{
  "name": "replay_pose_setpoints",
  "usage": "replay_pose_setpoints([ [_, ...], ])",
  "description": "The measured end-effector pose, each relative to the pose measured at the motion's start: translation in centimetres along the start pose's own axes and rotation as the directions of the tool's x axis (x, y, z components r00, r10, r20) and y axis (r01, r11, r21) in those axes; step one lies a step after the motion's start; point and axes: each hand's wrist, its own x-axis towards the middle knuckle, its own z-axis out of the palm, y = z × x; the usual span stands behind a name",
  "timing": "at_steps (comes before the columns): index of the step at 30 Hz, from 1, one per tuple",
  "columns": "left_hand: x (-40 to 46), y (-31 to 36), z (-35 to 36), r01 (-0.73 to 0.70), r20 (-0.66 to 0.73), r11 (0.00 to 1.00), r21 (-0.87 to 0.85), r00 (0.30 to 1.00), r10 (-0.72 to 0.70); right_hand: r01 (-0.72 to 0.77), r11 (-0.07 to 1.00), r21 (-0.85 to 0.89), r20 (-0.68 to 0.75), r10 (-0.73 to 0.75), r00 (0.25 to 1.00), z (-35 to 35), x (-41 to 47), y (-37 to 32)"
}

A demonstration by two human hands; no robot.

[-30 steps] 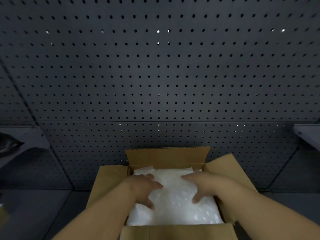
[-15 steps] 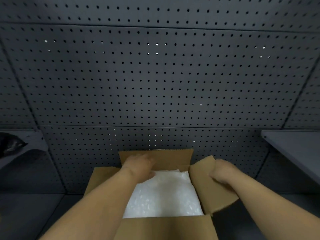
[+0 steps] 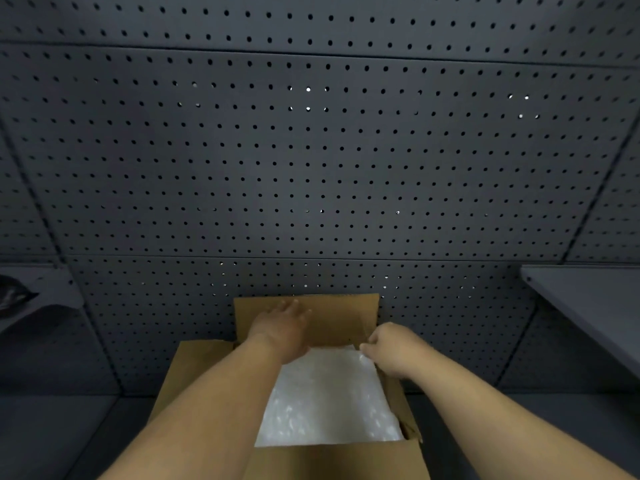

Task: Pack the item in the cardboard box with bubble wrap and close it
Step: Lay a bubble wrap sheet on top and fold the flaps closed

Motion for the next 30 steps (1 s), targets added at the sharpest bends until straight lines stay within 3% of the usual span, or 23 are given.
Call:
replay_pose_setpoints([
  [7, -0.8, -0.9, 0.2, -0.047, 0.011, 0.999, -0.007, 0.999, 0.047, 0.184, 0.962, -0.200, 0.277, -0.124, 0.953, 3.5, 1.2, 0.3],
  [15, -3.6, -4.7, 1.6, 0.014, -0.037, 0.999, -0.053, 0.999, -0.016, 0.245, 0.906, -0.346, 0.318, -0.132, 0.939, 4.6, 1.3, 0.6],
  [22, -6.5, -7.6, 3.9, 0.264, -0.026, 0.960, -0.091, 0.963, -0.267, 0.269, 0.892, -0.364, 0.299, -0.161, 0.940, 5.2, 1.6, 0.8],
  [27, -7.6, -8.5, 5.1, 0.507, 0.056, 0.854, -0.116, 0.862, -0.504, 0.277, 0.887, -0.369, 0.288, -0.174, 0.942, 5.4, 1.6, 0.8],
  [30, -7.8, -9.0, 5.6, 0.592, 0.146, 0.789, -0.164, 0.806, -0.574, 0.270, 0.882, -0.386, 0.289, -0.162, 0.944, 5.6, 1.7, 0.7],
])
